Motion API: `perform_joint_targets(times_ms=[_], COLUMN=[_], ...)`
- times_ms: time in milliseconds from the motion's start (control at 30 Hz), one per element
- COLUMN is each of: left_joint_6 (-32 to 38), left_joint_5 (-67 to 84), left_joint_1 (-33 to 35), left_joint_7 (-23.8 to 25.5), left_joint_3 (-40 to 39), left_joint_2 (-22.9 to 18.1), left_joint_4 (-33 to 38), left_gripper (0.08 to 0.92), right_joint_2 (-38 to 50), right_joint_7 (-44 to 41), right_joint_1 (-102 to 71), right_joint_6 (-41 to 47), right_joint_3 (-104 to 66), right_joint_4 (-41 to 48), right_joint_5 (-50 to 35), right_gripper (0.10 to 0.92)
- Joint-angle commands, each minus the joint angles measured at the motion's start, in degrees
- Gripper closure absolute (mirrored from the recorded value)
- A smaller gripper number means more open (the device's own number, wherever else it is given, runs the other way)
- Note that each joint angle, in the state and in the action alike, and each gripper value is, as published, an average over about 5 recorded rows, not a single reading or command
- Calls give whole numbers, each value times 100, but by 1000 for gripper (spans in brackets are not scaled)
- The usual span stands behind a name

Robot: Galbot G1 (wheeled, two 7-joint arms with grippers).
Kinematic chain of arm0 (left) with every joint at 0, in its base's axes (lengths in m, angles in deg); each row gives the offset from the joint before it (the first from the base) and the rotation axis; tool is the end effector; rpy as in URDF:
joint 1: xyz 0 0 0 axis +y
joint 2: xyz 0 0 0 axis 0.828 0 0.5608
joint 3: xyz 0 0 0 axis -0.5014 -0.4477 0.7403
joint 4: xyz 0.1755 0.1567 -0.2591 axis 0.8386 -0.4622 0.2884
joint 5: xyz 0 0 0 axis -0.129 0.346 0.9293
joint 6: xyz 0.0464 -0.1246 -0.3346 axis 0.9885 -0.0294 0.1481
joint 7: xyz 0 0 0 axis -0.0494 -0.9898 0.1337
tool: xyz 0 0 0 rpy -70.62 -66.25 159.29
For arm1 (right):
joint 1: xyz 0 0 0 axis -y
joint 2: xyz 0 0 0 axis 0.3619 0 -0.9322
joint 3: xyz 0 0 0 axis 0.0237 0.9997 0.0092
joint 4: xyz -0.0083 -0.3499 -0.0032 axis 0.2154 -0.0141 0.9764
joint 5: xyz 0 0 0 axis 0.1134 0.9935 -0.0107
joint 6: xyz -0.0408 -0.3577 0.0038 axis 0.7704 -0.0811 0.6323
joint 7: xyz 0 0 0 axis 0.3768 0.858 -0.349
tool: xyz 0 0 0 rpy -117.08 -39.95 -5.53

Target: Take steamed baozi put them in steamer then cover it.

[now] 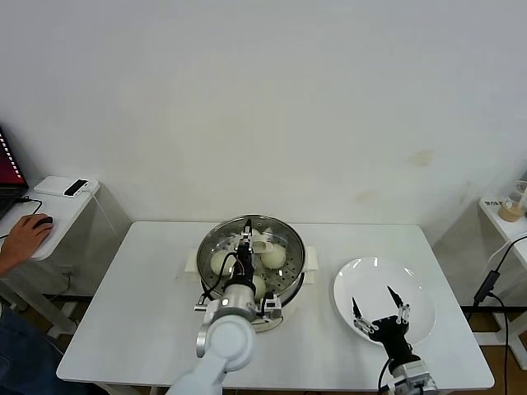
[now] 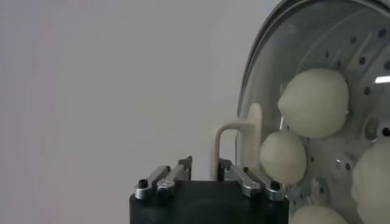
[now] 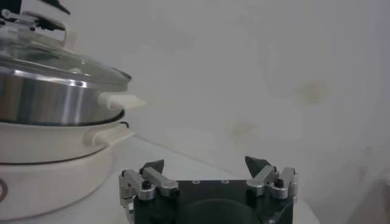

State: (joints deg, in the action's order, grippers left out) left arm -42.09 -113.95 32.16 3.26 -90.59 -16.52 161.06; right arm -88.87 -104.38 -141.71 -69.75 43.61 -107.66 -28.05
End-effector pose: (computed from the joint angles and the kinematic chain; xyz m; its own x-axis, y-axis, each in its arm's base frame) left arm 0.3006 -0.1355 -0.2578 -0.9969 0.0687 0.0371 0.0391 0.0272 0.9989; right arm 0.1741 -0.0824 -0.3418 -0.9901 -0.0966 0.1018 -0.1236 0.9438 -0.3065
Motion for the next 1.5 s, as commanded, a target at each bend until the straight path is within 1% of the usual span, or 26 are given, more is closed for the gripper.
perform_joint_targets(times_ms=[33, 200, 300, 367, 467, 533, 567, 667, 733, 800, 900, 1033, 1167, 1267, 1367, 1500], left_joint_6=[105, 228, 340, 460, 755, 1123, 1412, 2427, 3025, 3356, 3403, 3256, 3345, 3390, 3424, 3455], left_joint_5=[32, 229, 518, 684, 1160, 1910, 2464, 4587, 6245, 7675, 8925, 9730, 9843, 9759, 9681, 9653], left_joint_1=[454, 917, 1204, 1480, 2099, 2601, 2859, 3408, 3599, 3700, 3869, 4228, 4577, 4744, 4770, 4719], left_joint_7=[-27, -154, -407, -628, -1050, -1539, -1877, -2777, -3120, -3313, -3341, -3114, -2816, -2684, -2635, -2619], left_joint_3=[-39, 0, 61, 209, 588, 927, 1165, 1992, 2558, 3039, 3460, 3691, 3858, 3833, 3787, 3724], left_joint_2=[200, 459, 658, 766, 856, 856, 819, 663, 555, 426, 309, 235, 245, 296, 273, 217], left_joint_4=[699, 1273, 1659, 1947, 2346, 2491, 2502, 2324, 2153, 2004, 1863, 1789, 1622, 1471, 1385, 1302], left_gripper=[462, 315, 233, 197, 180, 178, 177, 177, 177, 177, 177, 177, 177, 177, 177, 177], right_joint_2=[-9, -1, 16, 34, 83, 137, 178, 302, 389, 477, 502, 465, 559, 668, 706, 690], right_joint_7=[4, 10, 17, 23, 33, 41, 47, 76, 92, 102, 109, 103, 95, 100, 128, 137], right_joint_1=[-26, -80, -106, -121, -151, -180, -197, -251, -295, -344, -353, -356, -501, -637, -713, -801], right_joint_6=[-4, -22, -33, -40, -58, -72, -82, -110, -128, -149, -161, -115, -47, 28, 81, 77], right_joint_3=[-10, -12, -8, -7, -12, -23, -32, -63, -98, -141, -129, -30, 66, 129, 138, 168], right_joint_4=[-20, -29, -38, -41, -27, -11, 0, 32, 53, 85, 133, 146, 70, -74, -191, -243], right_joint_5=[19, 27, 20, 4, -47, -128, -199, -413, -507, -596, -658, -709, -933, -1235, -1383, -1311], right_gripper=[203, 203, 203, 203, 203, 203, 203, 203, 203, 203, 203, 203, 203, 203, 203, 203])
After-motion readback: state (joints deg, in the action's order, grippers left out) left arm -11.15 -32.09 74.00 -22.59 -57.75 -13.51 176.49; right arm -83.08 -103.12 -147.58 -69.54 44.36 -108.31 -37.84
